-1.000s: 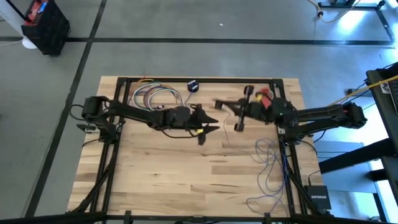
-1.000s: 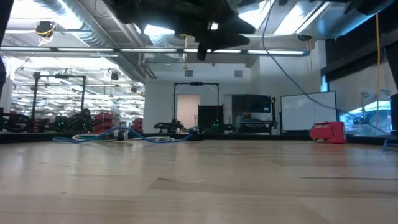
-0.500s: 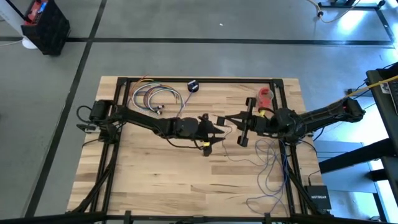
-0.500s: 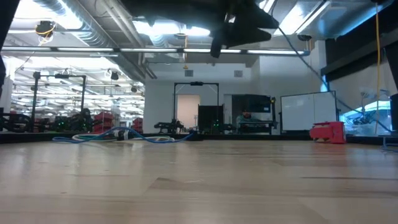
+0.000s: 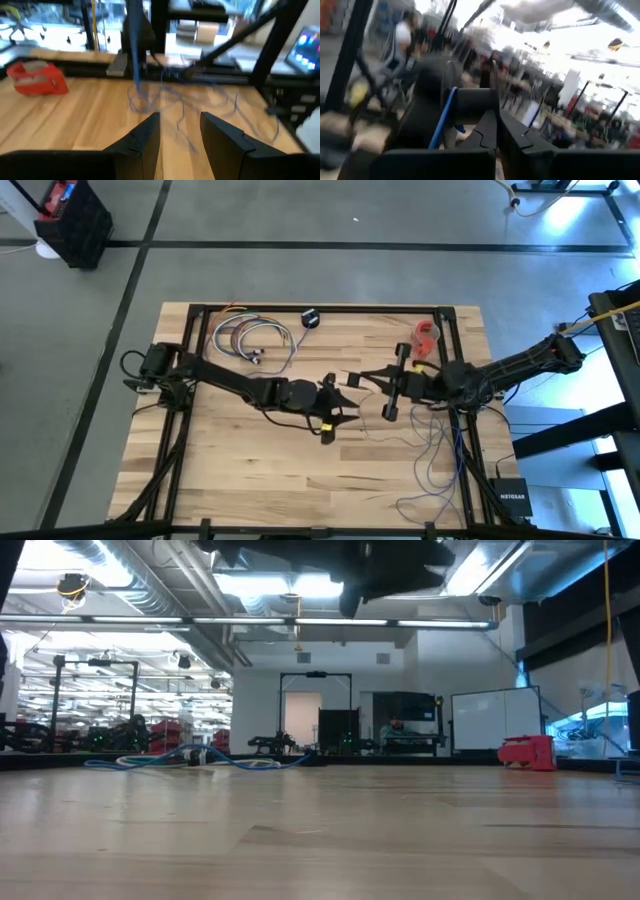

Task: Coil cords
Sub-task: Coil the blue wire onto the black spool

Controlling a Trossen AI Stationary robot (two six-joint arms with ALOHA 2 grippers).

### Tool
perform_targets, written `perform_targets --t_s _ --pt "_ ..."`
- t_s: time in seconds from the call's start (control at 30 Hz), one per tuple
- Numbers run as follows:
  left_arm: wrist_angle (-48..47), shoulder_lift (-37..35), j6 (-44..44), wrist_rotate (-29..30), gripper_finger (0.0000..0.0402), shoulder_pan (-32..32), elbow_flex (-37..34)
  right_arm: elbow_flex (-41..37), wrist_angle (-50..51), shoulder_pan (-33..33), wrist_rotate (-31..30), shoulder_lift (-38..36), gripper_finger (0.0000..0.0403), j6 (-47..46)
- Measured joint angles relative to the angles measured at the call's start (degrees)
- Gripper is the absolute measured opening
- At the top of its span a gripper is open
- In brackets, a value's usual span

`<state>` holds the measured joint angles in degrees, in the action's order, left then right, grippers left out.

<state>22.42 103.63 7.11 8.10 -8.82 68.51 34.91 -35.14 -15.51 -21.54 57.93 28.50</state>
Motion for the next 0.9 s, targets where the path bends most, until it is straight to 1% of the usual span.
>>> perform_targets --t_s 0.1,0.23,0.57,0.7,0.77,0.9 --pt "1.18 0.0 1.5 0.23 0.0132 0.62 0.0 -0.03 0.27 0.0 -2.55 0.21 0.0003 0.01" --pt "1.09 0.61 0.98 0.99 0.0132 1.52 0.0 -0.03 -0.47 0.0 -2.87 0.18 0.0003 0.05" --pt "-0.13 1.25 0.81 1.78 0.0132 2.44 -0.04 -0.03 -1.14 0.02 -1.37 0.18 0.0003 0.4" --pt "-3.99 1.22 0.79 4.2 0.0132 2.27 -0.04 0.22 -1.18 0.04 -1.05 0.18 0.0004 0.64" --pt "-5.9 1.24 0.63 5.68 0.0132 2.16 -0.04 0.69 -0.59 0.04 0.22 0.18 0.0003 0.71" --pt "-4.5 1.22 -0.14 6.48 0.0132 1.98 -0.04 0.8 -0.45 0.04 2.42 0.18 0.0003 0.85"
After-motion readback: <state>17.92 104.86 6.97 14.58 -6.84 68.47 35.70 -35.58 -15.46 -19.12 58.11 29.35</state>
